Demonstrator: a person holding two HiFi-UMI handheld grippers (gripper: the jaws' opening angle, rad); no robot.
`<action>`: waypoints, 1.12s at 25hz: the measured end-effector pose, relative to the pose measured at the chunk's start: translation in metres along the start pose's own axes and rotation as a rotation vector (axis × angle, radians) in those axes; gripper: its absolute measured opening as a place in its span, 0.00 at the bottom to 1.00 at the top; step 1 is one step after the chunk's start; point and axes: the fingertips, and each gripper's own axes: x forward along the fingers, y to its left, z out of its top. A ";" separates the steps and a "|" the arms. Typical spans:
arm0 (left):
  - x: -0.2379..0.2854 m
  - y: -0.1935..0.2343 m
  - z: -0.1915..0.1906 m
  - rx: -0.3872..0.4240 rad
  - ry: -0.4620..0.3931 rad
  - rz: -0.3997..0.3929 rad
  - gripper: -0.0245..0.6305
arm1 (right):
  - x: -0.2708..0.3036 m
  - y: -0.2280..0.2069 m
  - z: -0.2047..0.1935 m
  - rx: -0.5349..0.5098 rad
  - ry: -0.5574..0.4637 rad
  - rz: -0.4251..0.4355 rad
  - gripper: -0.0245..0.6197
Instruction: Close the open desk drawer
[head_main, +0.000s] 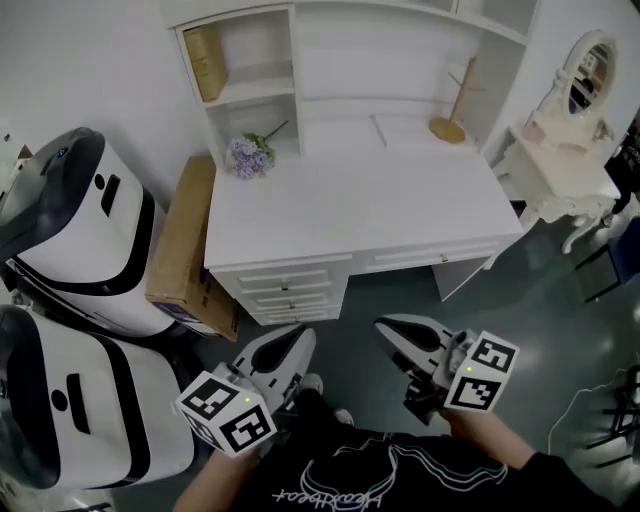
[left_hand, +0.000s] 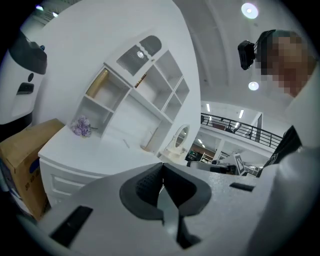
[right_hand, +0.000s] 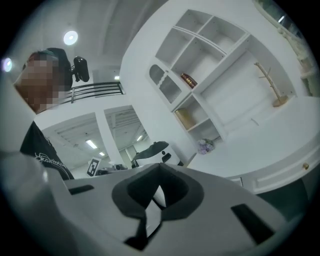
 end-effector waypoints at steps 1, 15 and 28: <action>-0.004 -0.010 0.006 0.014 -0.012 -0.012 0.04 | -0.002 0.006 0.006 -0.019 -0.007 0.006 0.05; -0.015 -0.067 0.039 0.155 -0.055 -0.082 0.04 | -0.007 0.055 0.039 -0.213 -0.013 0.084 0.05; -0.008 -0.061 0.036 0.159 -0.048 -0.068 0.04 | 0.001 0.048 0.034 -0.202 -0.001 0.100 0.05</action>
